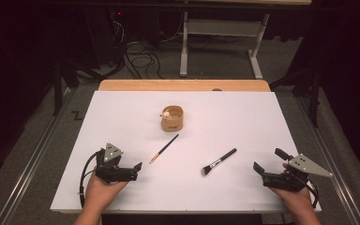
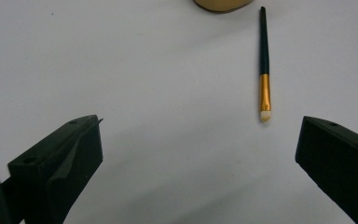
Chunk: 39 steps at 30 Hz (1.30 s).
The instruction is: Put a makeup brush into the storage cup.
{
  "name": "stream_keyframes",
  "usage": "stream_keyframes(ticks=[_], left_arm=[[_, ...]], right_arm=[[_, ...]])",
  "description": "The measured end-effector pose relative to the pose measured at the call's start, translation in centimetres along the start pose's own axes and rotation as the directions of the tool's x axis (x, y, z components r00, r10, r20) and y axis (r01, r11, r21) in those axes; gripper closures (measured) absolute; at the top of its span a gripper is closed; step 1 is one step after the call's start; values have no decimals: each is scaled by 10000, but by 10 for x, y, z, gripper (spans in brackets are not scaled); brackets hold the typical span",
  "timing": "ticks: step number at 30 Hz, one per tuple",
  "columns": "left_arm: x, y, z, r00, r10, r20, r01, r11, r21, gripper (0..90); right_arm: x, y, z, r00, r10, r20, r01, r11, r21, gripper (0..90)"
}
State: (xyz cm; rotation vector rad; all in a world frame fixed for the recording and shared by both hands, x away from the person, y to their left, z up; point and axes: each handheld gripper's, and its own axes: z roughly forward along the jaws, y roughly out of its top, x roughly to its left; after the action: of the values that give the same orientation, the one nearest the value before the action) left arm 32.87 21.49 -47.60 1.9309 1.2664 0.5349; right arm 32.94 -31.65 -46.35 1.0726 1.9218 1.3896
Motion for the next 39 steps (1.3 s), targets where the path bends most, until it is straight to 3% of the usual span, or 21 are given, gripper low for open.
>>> stream_keyframes(ticks=[13, 19, 21, 25, 27, 28, 29, 31, 32, 34, 36, 39], left_arm=[[7, 4, -5, 9989, -459, 11, 456, 9954, 840, 14], [10, 4, -2, 9984, -560, 12, 551, 9863, 1552, 26], [7, 7, 1, 9992, -397, -93, 407, 9804, 1927, 17], [3, 13, 1, 9997, -225, -86, 238, 9752, 2202, 18], [1, 17, 3, 10000, -53, 35, 43, 9689, 2474, 18], [-2, 21, 6, 10000, 6, 88, -30, 9606, 2780, 18], [-2, 21, 6, 10000, 6, 88, -30, 9606, 2780, 18], [-3, 25, 8, 9999, 49, 154, -94, 9515, 3074, 19], [-5, 29, 10, 9996, 95, 250, -173, 9426, 3335, 24], [-6, 31, 11, 9994, 166, 311, -263, 9384, 3446, 29], [-11, 38, 12, 9984, 250, 513, -429, 9221, 3847, 40], [-13, 44, 13, 9977, 394, 548, -579, 9166, 3955, 51]], right_arm=[[-1, 0, 2, 10000, 18, 36, -18, 9999, 111, 3], [-3, 0, 6, 9999, -167, -13, 167, 9996, 235, 2], [-4, 0, 6, 10000, -74, -3, 74, 9997, 252, 3], [-3, 0, 6, 10000, 38, -57, -37, 9997, 261, 3], [-3, 1, 5, 10000, 46, -57, -45, 9998, 210, 2], [-4, 1, 4, 10000, 60, -67, -59, 9998, 178, 3], [-4, 1, 4, 10000, 60, -67, -59, 9998, 178, 3], [-4, 2, 3, 9999, 91, -71, -90, 9999, 128, 3], [-5, 2, 2, 10000, 65, -45, -65, 9999, 107, 3], [-6, 1, 2, 10000, 49, -48, -48, 9999, 133, 3], [-8, 0, 2, 9999, 129, -54, -128, 9998, 156, 3], [-8, -1, 1, 9999, 125, -79, -124, 9998, 150, 3]])
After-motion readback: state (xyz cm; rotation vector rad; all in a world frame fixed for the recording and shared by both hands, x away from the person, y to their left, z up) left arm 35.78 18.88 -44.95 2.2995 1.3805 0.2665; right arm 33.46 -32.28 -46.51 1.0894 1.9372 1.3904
